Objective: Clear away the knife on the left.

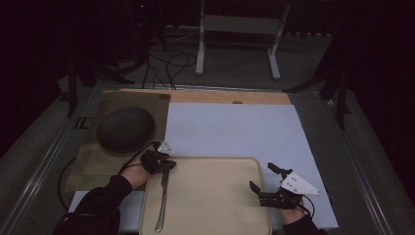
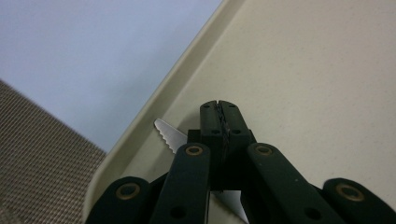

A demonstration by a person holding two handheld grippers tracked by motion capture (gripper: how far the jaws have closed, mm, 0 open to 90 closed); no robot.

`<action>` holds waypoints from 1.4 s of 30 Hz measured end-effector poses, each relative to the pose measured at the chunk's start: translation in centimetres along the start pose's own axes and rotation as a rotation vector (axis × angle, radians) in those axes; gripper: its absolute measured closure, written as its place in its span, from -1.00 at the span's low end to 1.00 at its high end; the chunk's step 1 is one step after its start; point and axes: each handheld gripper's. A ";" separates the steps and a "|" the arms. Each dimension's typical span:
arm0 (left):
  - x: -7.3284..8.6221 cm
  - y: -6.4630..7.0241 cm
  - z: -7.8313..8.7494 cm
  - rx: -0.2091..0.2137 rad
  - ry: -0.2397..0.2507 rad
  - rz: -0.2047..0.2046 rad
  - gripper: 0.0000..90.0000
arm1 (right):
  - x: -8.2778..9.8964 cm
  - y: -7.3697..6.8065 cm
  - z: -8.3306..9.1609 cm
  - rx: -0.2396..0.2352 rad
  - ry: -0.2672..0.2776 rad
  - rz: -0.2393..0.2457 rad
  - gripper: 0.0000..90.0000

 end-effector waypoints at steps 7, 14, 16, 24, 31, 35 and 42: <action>0.3 -0.2 0.2 -0.026 -0.002 0.005 1.00 | 0.0 0.0 0.0 0.000 0.000 -0.001 -0.80; 0.2 -0.2 0.5 -0.001 0.039 0.010 1.00 | 0.0 0.0 0.0 0.000 0.001 0.000 -0.80; 0.1 -0.3 0.8 0.001 0.049 0.014 1.00 | 0.0 0.0 0.0 0.001 0.003 0.000 -0.80; 0.4 -1.2 2.5 0.031 0.133 0.070 0.99 | 0.0 0.1 0.1 0.001 0.004 0.002 -0.80; 1.4 -2.4 4.3 0.039 0.185 0.129 0.56 | 0.0 0.1 0.1 0.003 0.005 0.000 -0.80; 2.2 -2.8 5.3 0.067 0.211 0.141 0.30 | 0.0 0.1 0.1 0.003 0.004 -0.001 -0.80; 3.5 -3.2 6.8 0.075 0.249 0.157 -0.15 | 0.0 0.1 0.1 0.005 0.004 -0.001 -0.80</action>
Point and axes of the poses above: each handheld gripper's, and its own axes: z roughly backward along the jaws, x roughly out of its underside, y roughly to its right, and after that the axes turned 10 degrees about -x, right-handed
